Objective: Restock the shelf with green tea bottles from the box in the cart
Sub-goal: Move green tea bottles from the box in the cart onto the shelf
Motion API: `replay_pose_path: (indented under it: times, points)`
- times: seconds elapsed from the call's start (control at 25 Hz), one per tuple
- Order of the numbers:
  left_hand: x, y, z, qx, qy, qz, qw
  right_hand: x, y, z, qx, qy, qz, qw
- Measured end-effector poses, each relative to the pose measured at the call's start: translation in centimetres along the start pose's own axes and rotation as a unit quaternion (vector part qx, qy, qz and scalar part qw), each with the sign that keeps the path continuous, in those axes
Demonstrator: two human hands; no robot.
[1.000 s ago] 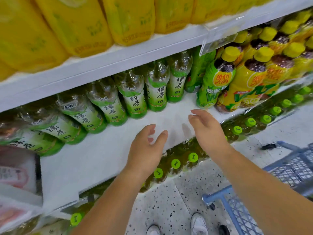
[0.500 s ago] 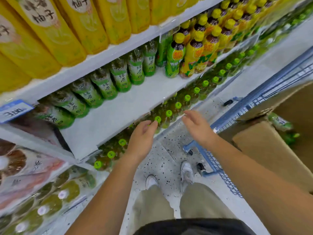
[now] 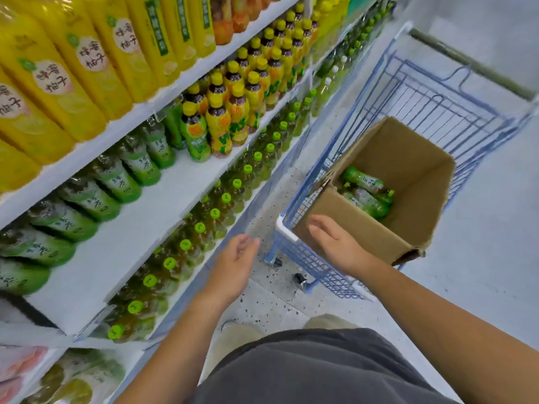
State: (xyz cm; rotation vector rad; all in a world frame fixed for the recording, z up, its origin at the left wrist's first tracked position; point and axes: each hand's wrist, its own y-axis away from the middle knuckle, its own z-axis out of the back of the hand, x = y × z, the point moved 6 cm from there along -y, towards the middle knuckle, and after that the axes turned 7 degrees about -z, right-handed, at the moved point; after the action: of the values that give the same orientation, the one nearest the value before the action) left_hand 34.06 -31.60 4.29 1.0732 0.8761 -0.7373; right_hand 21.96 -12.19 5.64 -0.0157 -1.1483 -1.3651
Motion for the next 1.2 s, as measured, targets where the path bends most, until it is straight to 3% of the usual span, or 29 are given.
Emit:
replay_pose_path:
  times: [0.28,0.52,0.76,1.0,1.2]
  points:
    - [-7.6,-3.7,-10.5,0.098,-0.027,-0.033,0.994,-5.2,0.4,11.1,-0.080,-0.053,-0.043,0.995]
    - [-12.3,-8.1,-20.5,0.085,-0.033,-0.019,0.996,-12.1,-4.6,20.0,-0.083,-0.092,-0.070,0.990]
    - [-13.1,-14.3,-29.1,0.051,-0.041,0.056,0.996,-17.9,-12.4,25.2,-0.014,-0.053,-0.112,0.992]
    - [-10.7,-20.5,-32.7,0.024,-0.049,0.206,0.977,-19.9,-19.2,26.9,0.022,-0.046,-0.158,0.986]
    - [-6.6,-26.1,-36.1,0.026,-0.036,0.315,0.948,-22.1,-25.7,25.3,0.002,-0.083,-0.211,0.974]
